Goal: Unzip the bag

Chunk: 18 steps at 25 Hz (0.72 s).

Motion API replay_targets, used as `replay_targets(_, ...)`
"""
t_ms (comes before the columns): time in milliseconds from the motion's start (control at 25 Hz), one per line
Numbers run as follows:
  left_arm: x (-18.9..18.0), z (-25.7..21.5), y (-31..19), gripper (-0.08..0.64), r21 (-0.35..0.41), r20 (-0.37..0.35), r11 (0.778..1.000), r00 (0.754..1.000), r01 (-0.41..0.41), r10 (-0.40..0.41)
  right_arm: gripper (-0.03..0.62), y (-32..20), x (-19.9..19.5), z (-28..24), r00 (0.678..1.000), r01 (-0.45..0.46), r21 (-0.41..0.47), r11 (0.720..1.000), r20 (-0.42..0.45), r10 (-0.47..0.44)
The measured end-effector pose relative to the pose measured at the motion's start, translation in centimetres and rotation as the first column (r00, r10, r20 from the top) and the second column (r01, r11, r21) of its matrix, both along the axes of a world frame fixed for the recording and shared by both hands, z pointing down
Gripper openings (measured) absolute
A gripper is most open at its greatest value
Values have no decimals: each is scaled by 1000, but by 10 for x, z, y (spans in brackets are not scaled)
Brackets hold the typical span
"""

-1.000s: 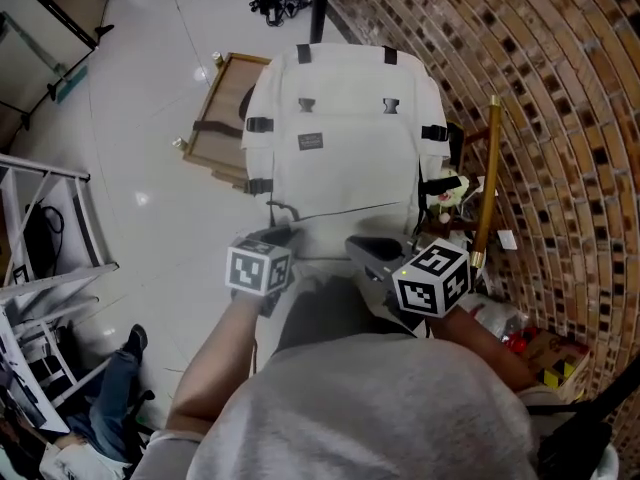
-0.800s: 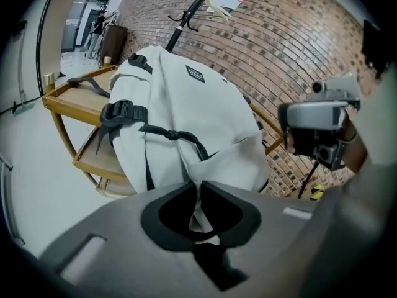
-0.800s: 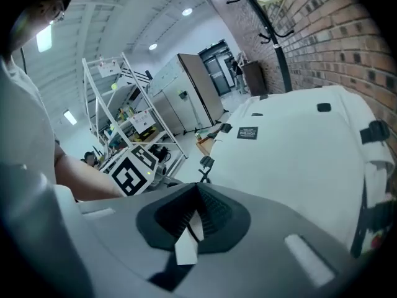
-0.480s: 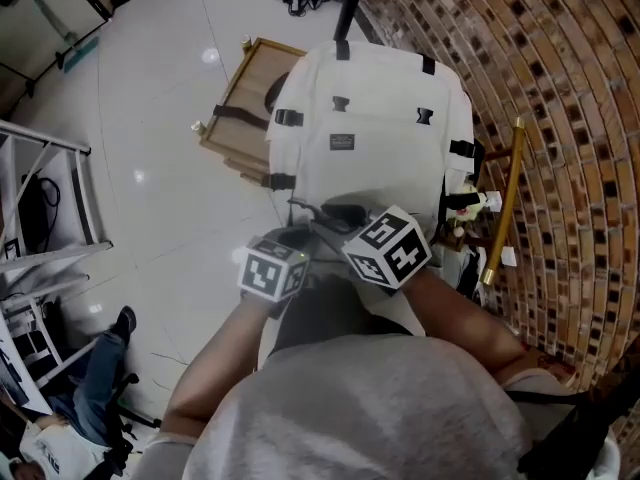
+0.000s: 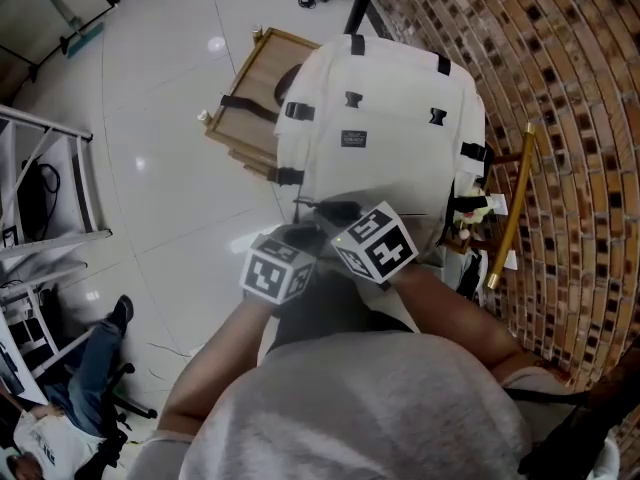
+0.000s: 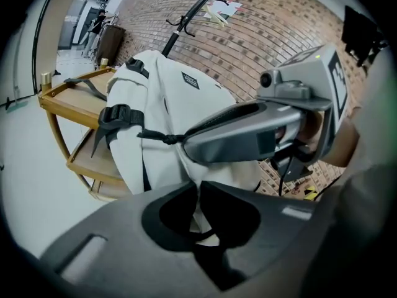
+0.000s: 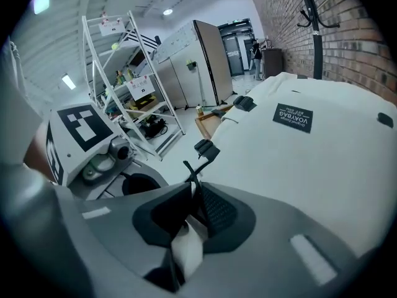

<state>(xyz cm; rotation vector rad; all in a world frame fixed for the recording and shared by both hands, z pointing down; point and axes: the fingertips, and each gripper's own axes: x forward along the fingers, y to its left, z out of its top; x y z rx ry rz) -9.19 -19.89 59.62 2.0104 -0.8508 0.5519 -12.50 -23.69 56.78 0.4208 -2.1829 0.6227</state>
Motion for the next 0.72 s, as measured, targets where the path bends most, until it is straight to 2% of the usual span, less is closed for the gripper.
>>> replay_targets(320,-1,3,-1,25,-17,25,1000,1000,1,0,38,-3,8,-6,997,-69,-32,997,34,71)
replay_targets(720,-4,7,-1,24,-2,59,1000,998,8,-8,29,-6,30,-9,981,-185,-49,981,49,188)
